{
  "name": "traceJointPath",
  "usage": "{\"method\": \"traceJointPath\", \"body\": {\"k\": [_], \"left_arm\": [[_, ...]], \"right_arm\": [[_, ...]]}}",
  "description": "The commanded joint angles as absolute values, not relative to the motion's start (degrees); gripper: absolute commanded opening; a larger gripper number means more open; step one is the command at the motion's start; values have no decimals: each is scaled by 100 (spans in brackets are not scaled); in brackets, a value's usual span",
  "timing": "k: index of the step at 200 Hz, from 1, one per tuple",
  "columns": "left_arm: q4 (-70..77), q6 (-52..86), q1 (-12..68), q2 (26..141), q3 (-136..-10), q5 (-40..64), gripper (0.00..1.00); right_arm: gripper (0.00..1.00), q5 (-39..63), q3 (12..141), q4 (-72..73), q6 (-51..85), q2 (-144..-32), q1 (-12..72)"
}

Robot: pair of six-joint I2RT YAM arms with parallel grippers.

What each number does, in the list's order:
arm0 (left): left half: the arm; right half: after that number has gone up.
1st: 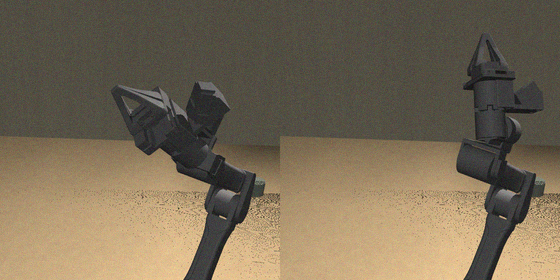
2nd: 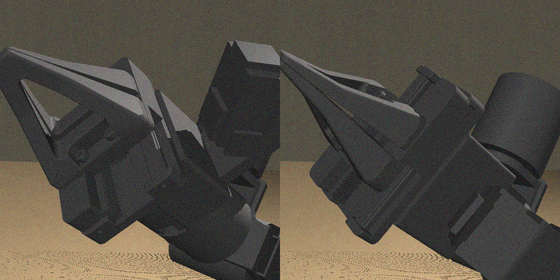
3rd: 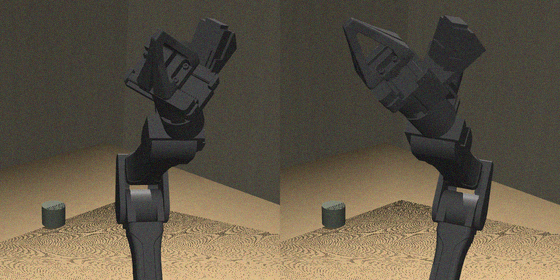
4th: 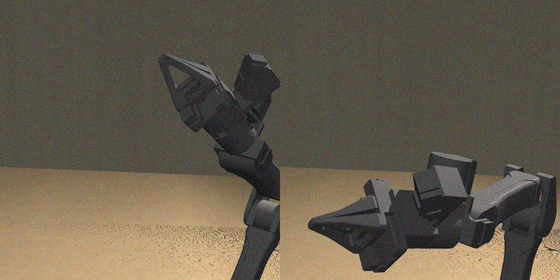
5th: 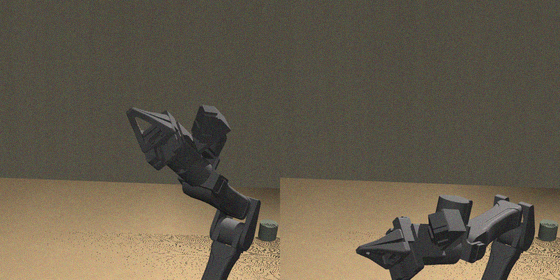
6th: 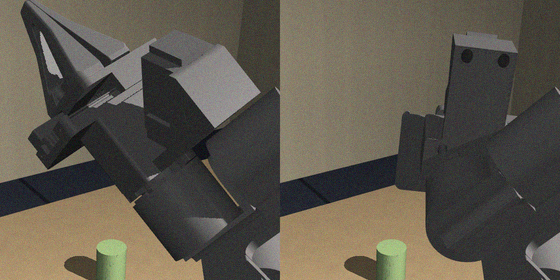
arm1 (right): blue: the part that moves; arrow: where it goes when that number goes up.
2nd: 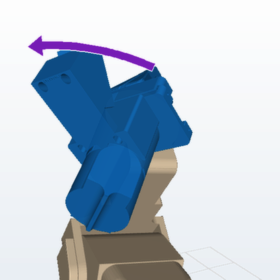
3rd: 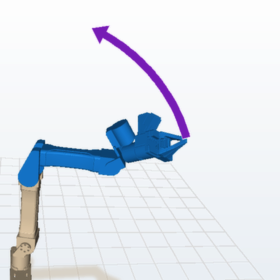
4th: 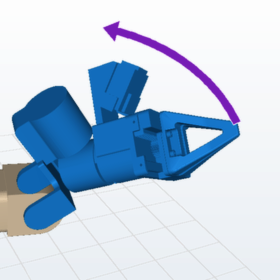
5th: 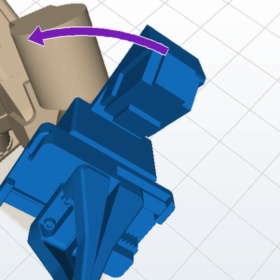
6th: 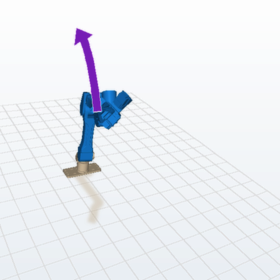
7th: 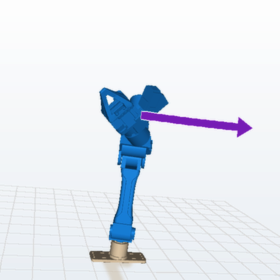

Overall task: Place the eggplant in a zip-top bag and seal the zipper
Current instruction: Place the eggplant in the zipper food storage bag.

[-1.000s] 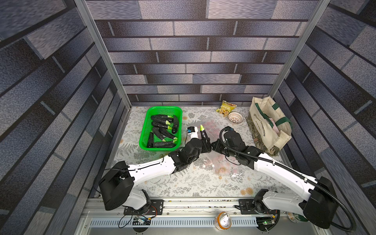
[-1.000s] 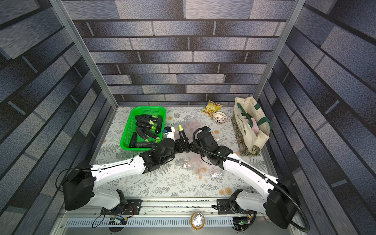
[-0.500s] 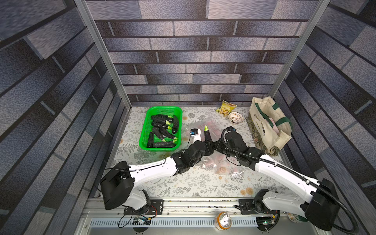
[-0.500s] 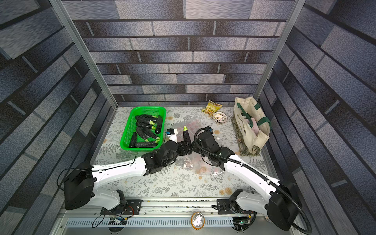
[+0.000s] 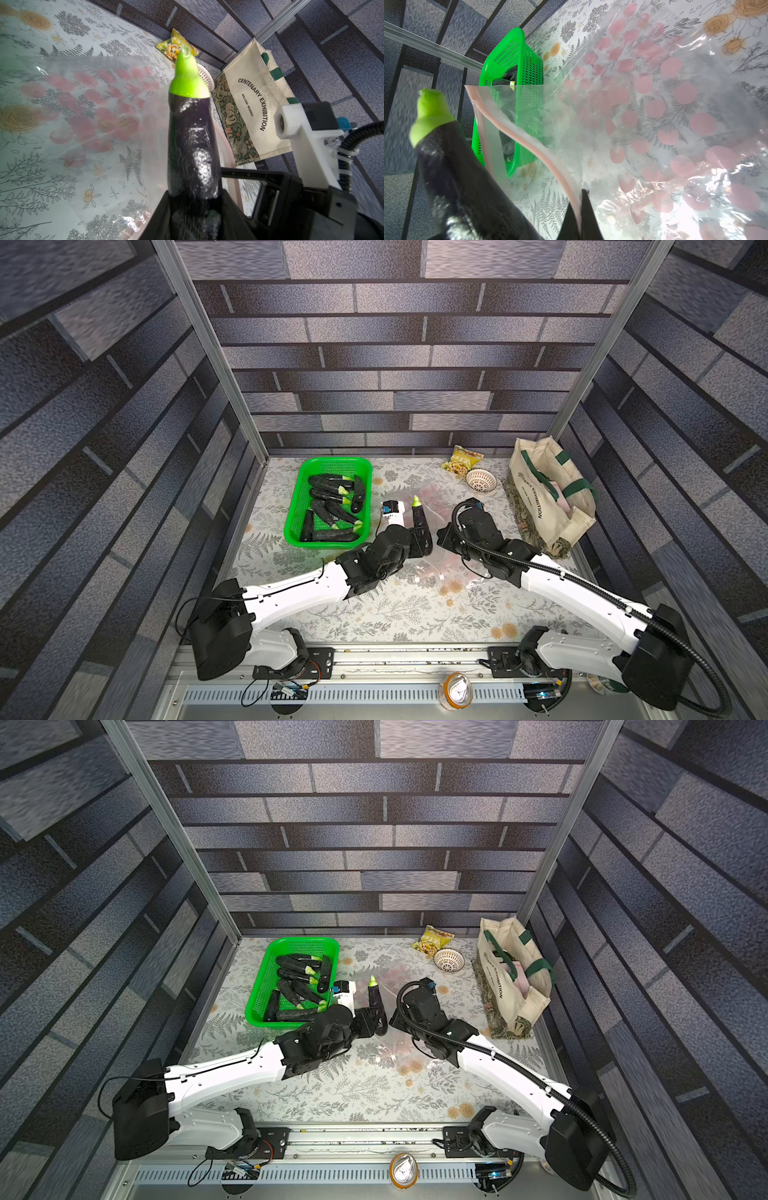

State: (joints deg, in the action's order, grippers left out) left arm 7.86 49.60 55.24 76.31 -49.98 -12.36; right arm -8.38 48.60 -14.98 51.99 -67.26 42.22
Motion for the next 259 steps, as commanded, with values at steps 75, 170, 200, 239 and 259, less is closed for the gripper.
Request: {"method": "traceJointPath", "body": {"k": [75, 170, 200, 239, 259], "left_arm": [[-1151, 5054, 5172, 8182, -6023, 388, 37], [-103, 5065, 5236, 7224, -5187, -787, 40], [-141, 5026, 5255, 7453, -5299, -1002, 44], [-446, 4876, 5441, 7781, -5669, -1067, 49], [-459, 4839, 5519, 7860, -5722, -1107, 50]], "right_arm": [[0, -450, 4808, -962, 4536, -6446, 4192], [0, -339, 4848, -1222, 4957, -6812, 4201], [0, -30, 4616, -751, 5305, -6624, 4205], [0, -50, 4535, -684, 5410, -6546, 4221], [0, -92, 4567, -659, 5368, -6560, 4228]]}}
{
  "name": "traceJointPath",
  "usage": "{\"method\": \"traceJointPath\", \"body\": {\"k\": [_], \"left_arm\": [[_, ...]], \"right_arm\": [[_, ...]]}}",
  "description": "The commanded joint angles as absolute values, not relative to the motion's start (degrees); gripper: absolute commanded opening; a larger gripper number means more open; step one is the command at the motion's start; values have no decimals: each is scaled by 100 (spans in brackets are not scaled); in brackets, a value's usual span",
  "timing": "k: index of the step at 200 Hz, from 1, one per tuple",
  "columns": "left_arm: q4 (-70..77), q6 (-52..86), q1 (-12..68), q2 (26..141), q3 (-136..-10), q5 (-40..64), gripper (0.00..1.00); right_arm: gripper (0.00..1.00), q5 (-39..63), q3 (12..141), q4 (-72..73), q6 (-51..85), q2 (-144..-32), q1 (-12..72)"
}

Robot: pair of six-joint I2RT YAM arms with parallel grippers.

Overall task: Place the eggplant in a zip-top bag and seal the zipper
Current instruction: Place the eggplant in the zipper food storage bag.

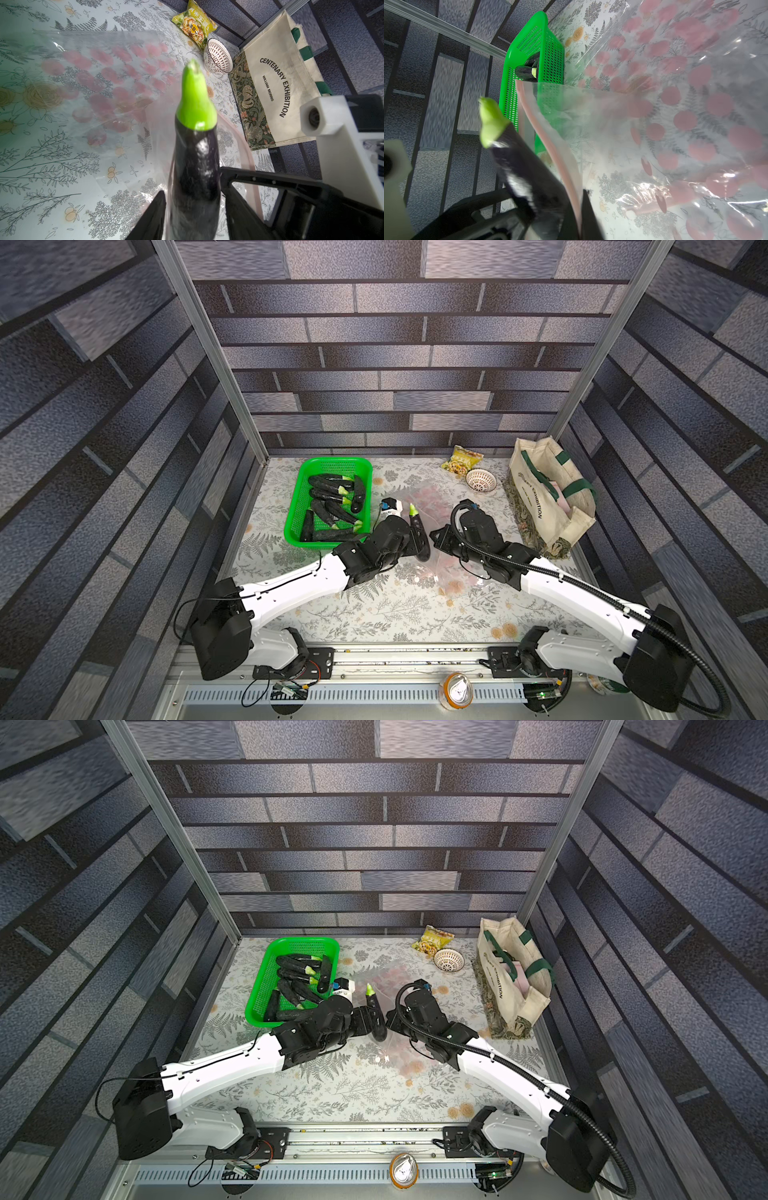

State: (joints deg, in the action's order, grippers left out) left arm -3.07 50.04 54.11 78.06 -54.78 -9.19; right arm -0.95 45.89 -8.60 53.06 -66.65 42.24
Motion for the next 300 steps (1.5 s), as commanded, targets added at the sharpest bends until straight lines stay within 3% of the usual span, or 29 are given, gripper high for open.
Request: {"method": "traceJointPath", "body": {"k": [1, 50, 81, 146, 159, 194, 219, 265, 300], "left_arm": [[-454, 4836, 5524, 7863, -5722, -1107, 50], [-728, 4876, 5512, 7719, -5830, -1337, 56], [-1644, 5114, 5375, 7604, -5977, -1479, 57], [-1037, 5199, 5234, 7964, -5898, -435, 54], [-1022, 5177, 5227, 8077, -5977, -377, 50], [-1298, 5150, 5181, 8312, -6285, -335, 19], [-1467, 5034, 5177, 8379, -6675, -369, 6], [-800, 4729, 5184, 8996, -7471, 21, 3], [-901, 4645, 5230, 9383, -7824, 27, 5]], "right_arm": [[0, -90, 4569, -664, 5369, -6567, 4228], [0, -308, 4761, -1094, 5068, -6597, 4228], [0, -436, 4834, -1360, 4836, -6489, 4223], [0, -303, 4779, -1187, 4821, -6441, 4227], [0, -297, 4799, -1202, 4801, -6442, 4227], [0, -443, 4972, -1508, 4607, -6286, 4225], [0, -882, 5533, -2520, 4075, -6024, 4228], [0, -1820, 7296, -4949, 2565, -5738, 4228], [0, -2398, 8090, -6061, 2258, -5917, 4228]]}}
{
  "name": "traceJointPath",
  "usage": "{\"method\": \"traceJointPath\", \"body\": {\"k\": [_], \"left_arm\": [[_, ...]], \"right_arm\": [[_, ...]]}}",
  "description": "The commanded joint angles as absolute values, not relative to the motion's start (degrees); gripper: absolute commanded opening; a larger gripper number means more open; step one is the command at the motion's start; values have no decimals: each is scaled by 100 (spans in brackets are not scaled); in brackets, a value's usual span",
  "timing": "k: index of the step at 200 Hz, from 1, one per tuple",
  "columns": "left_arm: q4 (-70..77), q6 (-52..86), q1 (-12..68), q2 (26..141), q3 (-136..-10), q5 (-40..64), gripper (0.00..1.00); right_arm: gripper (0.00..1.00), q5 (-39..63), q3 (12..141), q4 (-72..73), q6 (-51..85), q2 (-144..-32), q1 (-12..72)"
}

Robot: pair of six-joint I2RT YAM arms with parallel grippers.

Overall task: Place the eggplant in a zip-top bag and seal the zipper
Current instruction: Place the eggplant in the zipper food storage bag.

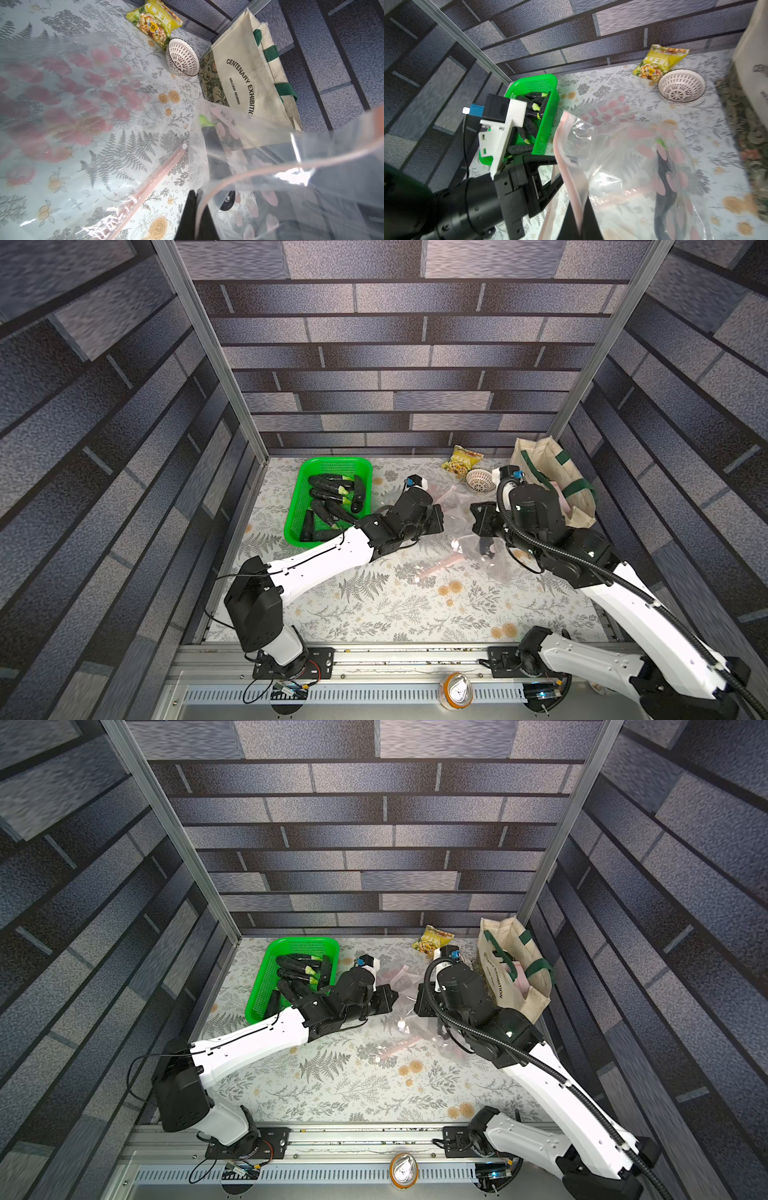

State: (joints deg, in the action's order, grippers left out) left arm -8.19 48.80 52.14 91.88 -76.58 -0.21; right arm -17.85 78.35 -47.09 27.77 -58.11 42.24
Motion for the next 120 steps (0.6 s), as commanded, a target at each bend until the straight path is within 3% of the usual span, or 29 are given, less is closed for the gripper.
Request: {"method": "traceJointPath", "body": {"k": [1, 35, 85, 120], "left_arm": [[-907, 4643, 5230, 9394, -7810, 18, 5], [-992, 4737, 5145, 9359, -7241, -209, 9], [-1801, 4709, 4803, 8576, -6708, -472, 50], [-2624, 4510, 4018, 7684, -6505, -687, 54]], "right_arm": [[0, -2394, 8084, -6058, 2267, -5916, 4228], [0, -1934, 6936, -5099, 2845, -5846, 4227], [0, -1361, 5517, -3523, 3526, -6170, 4228], [0, -1083, 5331, -3045, 3514, -6343, 4228]]}}
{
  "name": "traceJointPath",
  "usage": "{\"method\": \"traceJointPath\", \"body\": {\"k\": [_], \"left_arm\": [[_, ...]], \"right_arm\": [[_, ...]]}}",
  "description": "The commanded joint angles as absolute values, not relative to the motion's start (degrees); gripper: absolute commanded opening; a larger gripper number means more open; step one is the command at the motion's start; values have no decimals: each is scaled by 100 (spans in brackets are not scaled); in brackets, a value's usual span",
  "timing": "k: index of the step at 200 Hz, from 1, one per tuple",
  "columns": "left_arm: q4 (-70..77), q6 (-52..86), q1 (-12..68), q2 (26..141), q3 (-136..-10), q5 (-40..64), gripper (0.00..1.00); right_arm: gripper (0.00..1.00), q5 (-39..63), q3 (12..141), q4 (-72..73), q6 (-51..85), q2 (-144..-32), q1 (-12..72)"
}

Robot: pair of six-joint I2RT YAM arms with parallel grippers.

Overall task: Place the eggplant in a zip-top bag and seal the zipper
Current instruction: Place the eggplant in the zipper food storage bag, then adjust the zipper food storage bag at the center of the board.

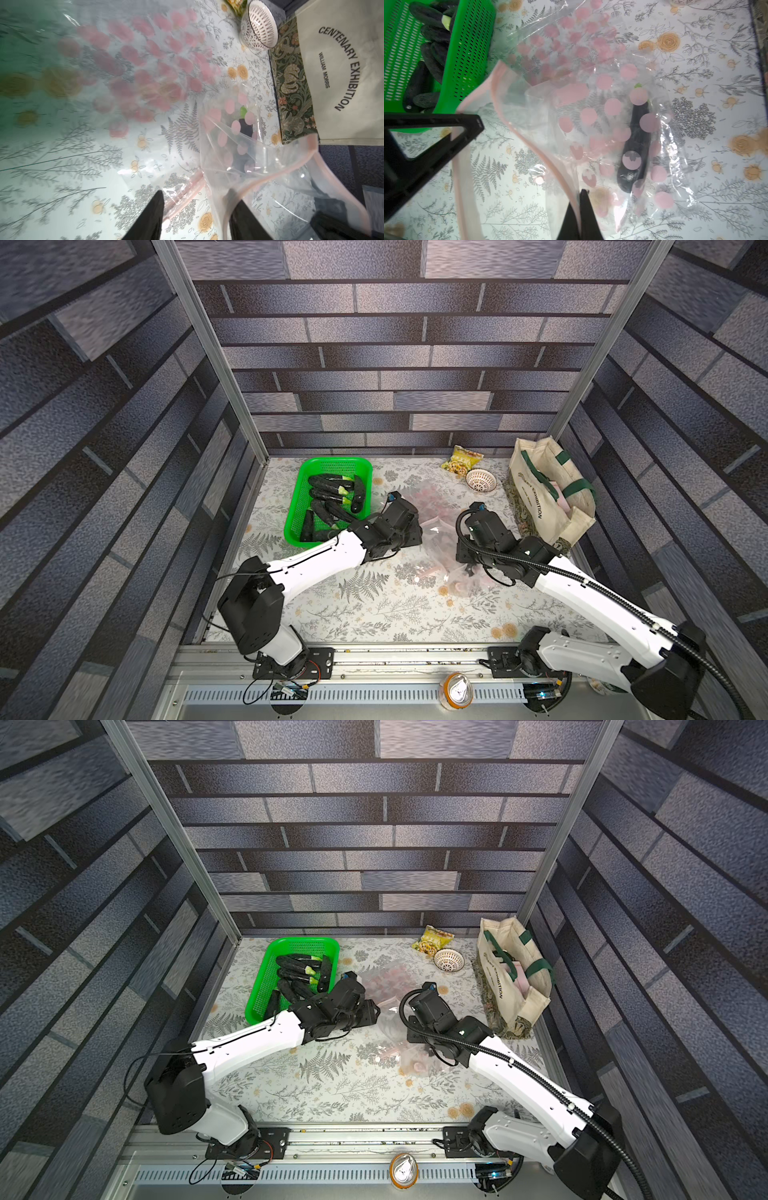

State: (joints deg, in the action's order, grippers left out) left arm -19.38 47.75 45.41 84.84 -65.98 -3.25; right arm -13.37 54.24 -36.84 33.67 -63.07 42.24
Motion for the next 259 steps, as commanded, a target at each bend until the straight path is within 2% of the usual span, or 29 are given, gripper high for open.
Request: {"method": "traceJointPath", "body": {"k": [1, 15, 49, 72, 91, 113, 141, 158, 181, 194, 229, 259], "left_arm": [[-2652, 4505, 3982, 7661, -6500, -691, 55], [-3157, 4353, 3393, 7516, -6565, -627, 58], [-4077, 3703, 1930, 7696, -6766, -372, 56], [-3901, 3450, 1551, 7726, -6700, 2, 57], [-3319, 3182, 1459, 7686, -6573, 1043, 58], [-2947, 3170, 1671, 7759, -6557, 1943, 58], [-3119, 3024, 2260, 7994, -6798, 2116, 57], [-3125, 3116, 2605, 8132, -6899, 2128, 50], [-3027, 3317, 3028, 8235, -7019, 2086, 31], [-2733, 3486, 3260, 8231, -7019, 2121, 26], [-1830, 3977, 3997, 8363, -7150, 1714, 19], [-472, 4394, 4594, 8870, -7229, 1351, 20]], "right_arm": [[0, -1082, 5324, -3038, 3515, -6353, 4228], [0, -994, 5292, -2958, 3539, -6422, 4227], [0, -852, 5204, -2770, 3551, -6478, 4228], [0, -863, 5169, -2738, 3544, -6491, 4228], [0, -759, 5172, -2579, 3550, -6535, 4224], [0, -484, 5266, -2301, 3611, -6723, 4228], [0, -323, 5459, -2034, 3828, -6941, 4228], [0, -401, 5582, -2021, 3876, -6972, 4227], [0, -464, 5794, -2170, 3789, -6940, 4228], [0, -550, 5906, -2340, 3711, -6881, 4224], [0, -1266, 6585, -3610, 3159, -6453, 4227], [0, -2060, 7282, -4981, 2671, -6009, 4227]]}}
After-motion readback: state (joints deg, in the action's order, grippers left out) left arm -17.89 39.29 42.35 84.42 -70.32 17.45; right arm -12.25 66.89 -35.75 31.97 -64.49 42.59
